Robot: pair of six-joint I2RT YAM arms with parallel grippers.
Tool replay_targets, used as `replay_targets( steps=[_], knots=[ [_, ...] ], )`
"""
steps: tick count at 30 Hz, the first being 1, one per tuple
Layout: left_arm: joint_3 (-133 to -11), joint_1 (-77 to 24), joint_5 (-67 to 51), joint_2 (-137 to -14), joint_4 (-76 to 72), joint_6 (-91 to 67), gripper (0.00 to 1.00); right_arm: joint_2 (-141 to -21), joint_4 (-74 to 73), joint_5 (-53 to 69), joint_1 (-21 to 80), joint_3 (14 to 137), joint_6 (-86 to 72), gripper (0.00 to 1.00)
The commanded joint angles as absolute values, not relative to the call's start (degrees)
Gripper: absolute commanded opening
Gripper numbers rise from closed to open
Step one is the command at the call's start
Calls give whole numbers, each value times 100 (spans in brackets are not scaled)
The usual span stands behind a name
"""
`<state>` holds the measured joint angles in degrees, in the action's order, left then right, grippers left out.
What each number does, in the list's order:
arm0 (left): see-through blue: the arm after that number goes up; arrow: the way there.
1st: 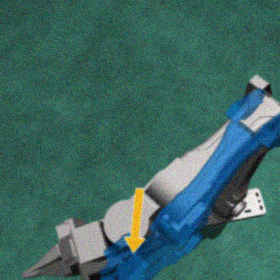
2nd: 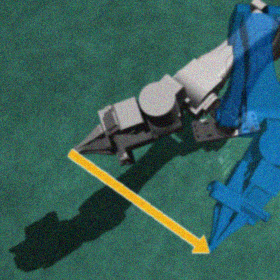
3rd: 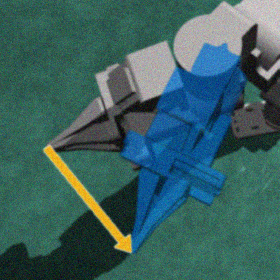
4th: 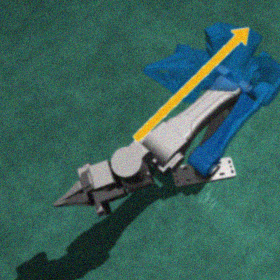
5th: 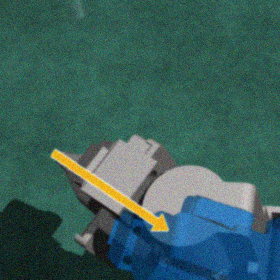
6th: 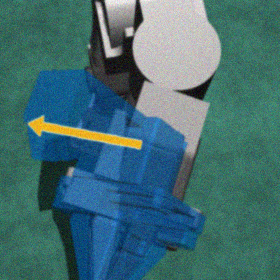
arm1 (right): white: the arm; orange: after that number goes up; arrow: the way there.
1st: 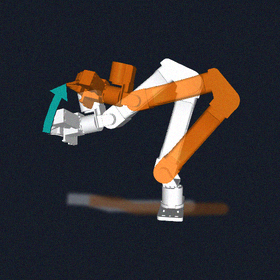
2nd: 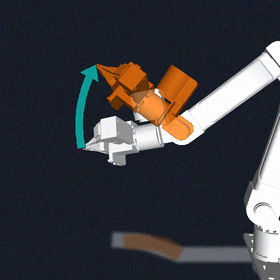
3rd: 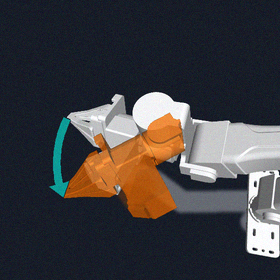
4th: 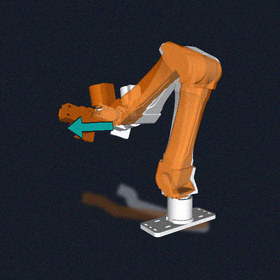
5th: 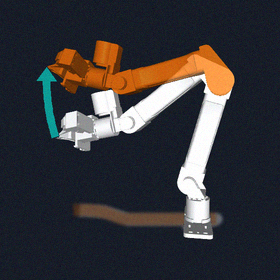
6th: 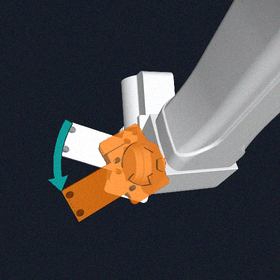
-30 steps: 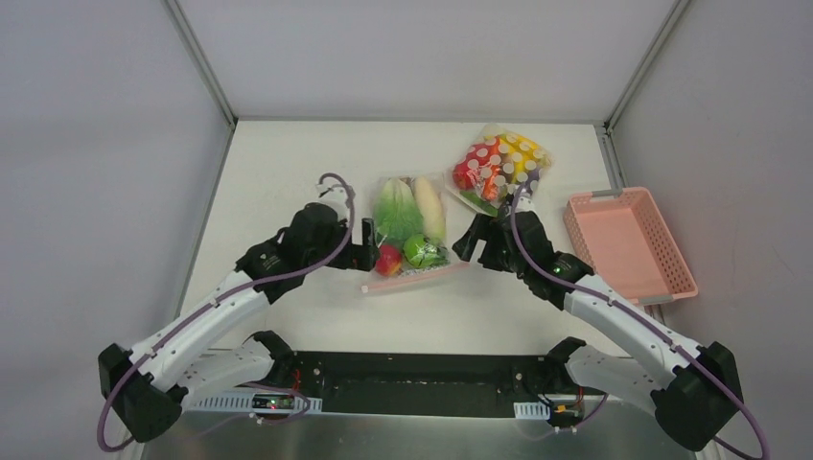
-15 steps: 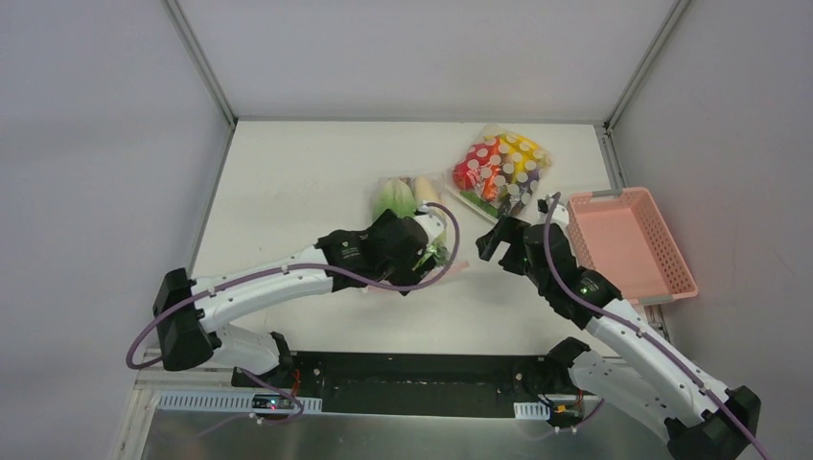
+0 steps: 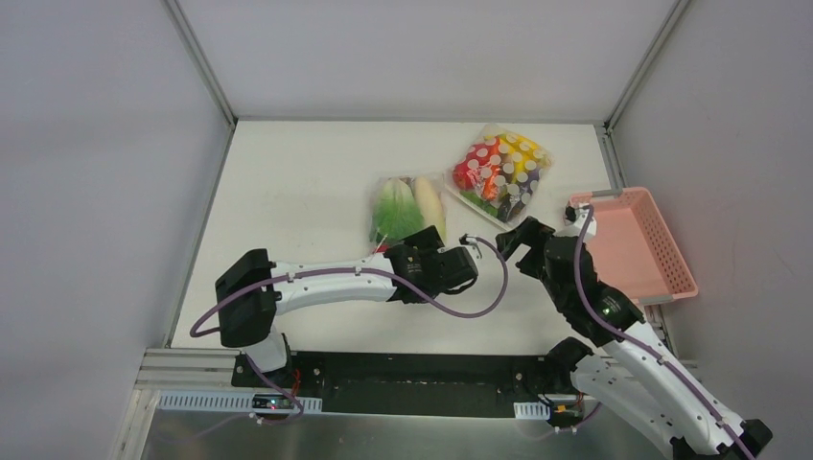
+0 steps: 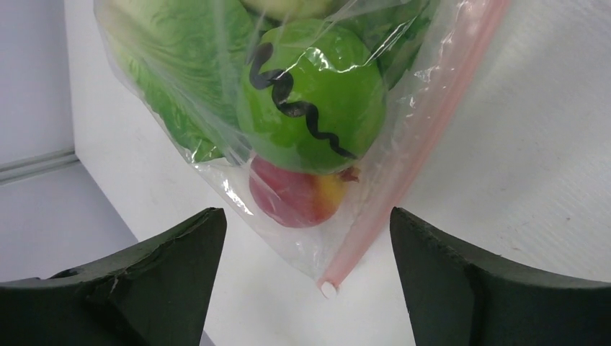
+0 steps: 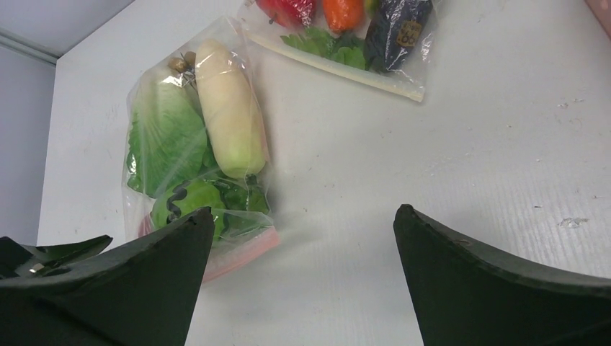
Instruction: Open the zip-top bag and remove the fake food
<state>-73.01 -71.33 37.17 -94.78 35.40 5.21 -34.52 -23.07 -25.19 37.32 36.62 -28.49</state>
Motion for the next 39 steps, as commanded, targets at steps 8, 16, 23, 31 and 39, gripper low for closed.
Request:
replay_targets(
  steps=[8, 16, 23, 31, 39],
  knots=[
    [-7493, -7241, 4382, -10022, 3384, 728, 81, -3176, -2438, -2804, 3701, 3530, -2915, 100],
    [-7364, -7258, 4422, -10110, 3184, 733, 81, -3150, -2461, -2781, 3701, 3487, -2937, 100],
    [-7269, -7418, 4250, -9958, 3151, 685, 81, -3211, -2459, -2725, 3700, 3459, -2944, 100],
    [-7243, -7456, 4309, -9798, 3179, 619, 81, -3260, -2424, -2685, 3702, 3415, -2973, 100],
    [-7179, -7454, 4531, -9984, 3001, 666, 80, -3230, -2404, -2681, 3700, 3375, -2984, 100]
  ],
)
